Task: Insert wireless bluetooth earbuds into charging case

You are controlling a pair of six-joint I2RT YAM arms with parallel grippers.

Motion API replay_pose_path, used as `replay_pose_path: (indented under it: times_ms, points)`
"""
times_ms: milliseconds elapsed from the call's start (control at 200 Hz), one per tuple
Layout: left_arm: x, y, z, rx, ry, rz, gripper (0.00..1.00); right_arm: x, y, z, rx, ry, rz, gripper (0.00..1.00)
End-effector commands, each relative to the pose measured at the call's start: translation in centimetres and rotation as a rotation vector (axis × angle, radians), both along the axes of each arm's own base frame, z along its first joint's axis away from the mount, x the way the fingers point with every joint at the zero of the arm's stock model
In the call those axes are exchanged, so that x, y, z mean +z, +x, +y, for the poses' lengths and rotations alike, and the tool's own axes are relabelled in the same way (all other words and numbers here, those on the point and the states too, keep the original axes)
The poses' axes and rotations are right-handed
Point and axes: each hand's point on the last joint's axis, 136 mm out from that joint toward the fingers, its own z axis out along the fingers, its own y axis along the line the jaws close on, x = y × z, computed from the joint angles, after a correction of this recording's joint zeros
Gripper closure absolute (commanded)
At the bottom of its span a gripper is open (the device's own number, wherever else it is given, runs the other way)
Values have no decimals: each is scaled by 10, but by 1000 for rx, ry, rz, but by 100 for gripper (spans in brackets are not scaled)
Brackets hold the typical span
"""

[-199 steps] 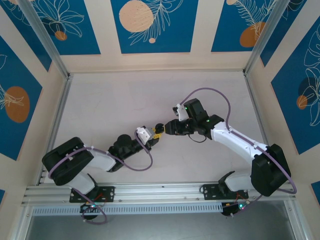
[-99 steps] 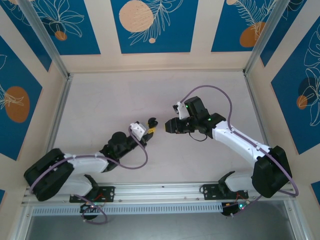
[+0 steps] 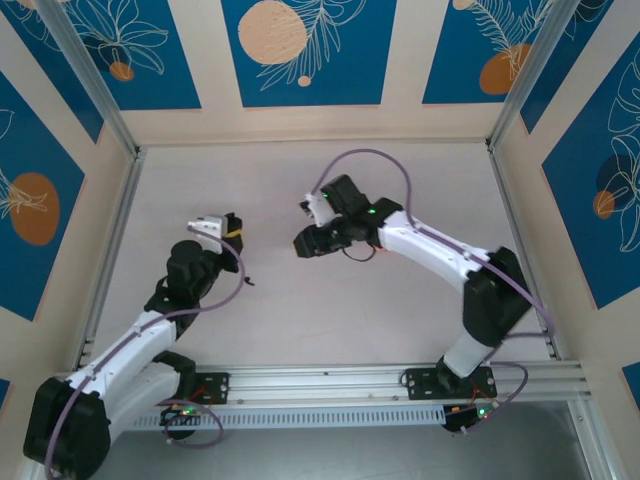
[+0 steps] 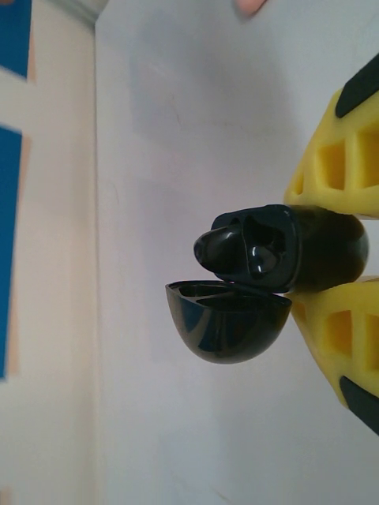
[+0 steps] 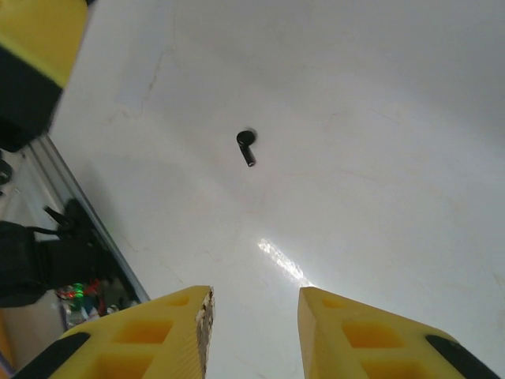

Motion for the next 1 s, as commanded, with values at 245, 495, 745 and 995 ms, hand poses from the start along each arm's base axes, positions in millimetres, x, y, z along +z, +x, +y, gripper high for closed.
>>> replay_pose_path:
  times_ms: [245,495,745,995]
  points:
    - [-35,0,56,144,-220,219,86,-57,-8,83,307,-188,-78,61]
    - [-40,2,78,190,-282,243,86,-90,-12,115,417,-279,-155,57]
    - [-37,3,86,203,-295,231,86,-110,-14,141,472,-263,-161,56]
    - [-36,3,87,208,-300,223,86,-130,-9,145,488,-308,-190,56]
